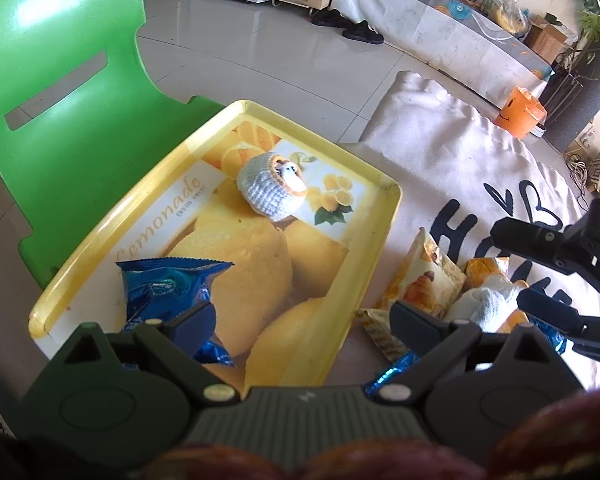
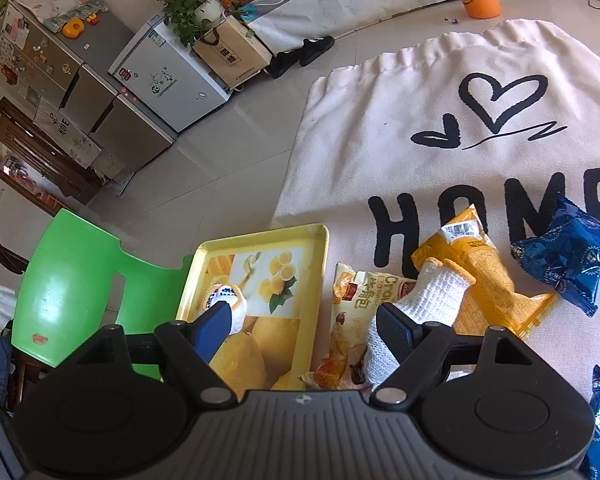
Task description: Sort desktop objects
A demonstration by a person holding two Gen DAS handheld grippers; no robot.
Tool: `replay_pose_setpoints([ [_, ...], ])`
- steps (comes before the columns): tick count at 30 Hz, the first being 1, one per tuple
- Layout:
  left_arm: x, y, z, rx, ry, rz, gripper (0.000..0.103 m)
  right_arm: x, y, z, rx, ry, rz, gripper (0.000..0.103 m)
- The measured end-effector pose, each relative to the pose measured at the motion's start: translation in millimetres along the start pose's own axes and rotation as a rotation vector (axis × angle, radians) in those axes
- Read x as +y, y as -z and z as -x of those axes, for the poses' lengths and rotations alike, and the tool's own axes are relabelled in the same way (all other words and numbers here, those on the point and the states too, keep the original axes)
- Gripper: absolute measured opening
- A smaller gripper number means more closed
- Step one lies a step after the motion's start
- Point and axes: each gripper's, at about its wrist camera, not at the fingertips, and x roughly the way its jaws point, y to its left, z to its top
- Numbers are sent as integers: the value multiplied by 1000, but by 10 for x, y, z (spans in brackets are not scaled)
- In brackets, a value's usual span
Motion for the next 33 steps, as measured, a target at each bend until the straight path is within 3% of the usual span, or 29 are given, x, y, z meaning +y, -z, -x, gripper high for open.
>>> replay_pose_setpoints([
  [12,-494,189,-28,27,153,-178,100,-290,-69,333,-49,66,-35,81],
  [17,-681,333,-135,87,183,-257,100,-501,-93,516,-61,94,-81,81],
  [23,-817,502,-258,132,159,-323,102,-794,-116,765,-94,152,-130,82],
  [27,-913,565,-276,124,138,-361,102,-968,-75,806,-57,199,-148,86],
  [33,-1046,680,-291,144,166,-409,102,-1124,73,718,32,231,-137,86],
])
